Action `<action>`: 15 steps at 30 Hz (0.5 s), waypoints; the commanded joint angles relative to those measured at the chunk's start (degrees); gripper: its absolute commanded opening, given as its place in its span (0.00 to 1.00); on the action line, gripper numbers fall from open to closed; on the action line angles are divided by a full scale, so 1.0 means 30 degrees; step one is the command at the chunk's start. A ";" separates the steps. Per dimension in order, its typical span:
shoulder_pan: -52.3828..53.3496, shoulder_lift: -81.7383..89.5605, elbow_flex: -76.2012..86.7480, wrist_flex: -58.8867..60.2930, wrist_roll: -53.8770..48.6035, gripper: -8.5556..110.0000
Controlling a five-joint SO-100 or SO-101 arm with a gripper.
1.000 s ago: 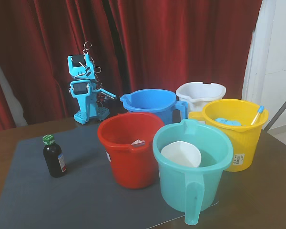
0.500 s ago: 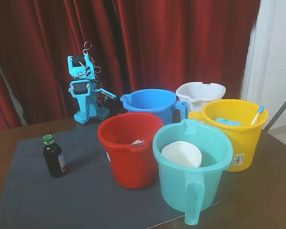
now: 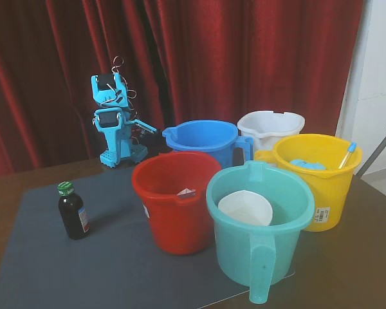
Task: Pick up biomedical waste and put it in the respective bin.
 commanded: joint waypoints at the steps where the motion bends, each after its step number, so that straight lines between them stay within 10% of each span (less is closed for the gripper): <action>1: 0.0029 0.0088 -0.0088 0.0029 -0.0059 0.07; 15: -0.0146 0.0088 -0.0088 -0.0469 -0.0059 0.07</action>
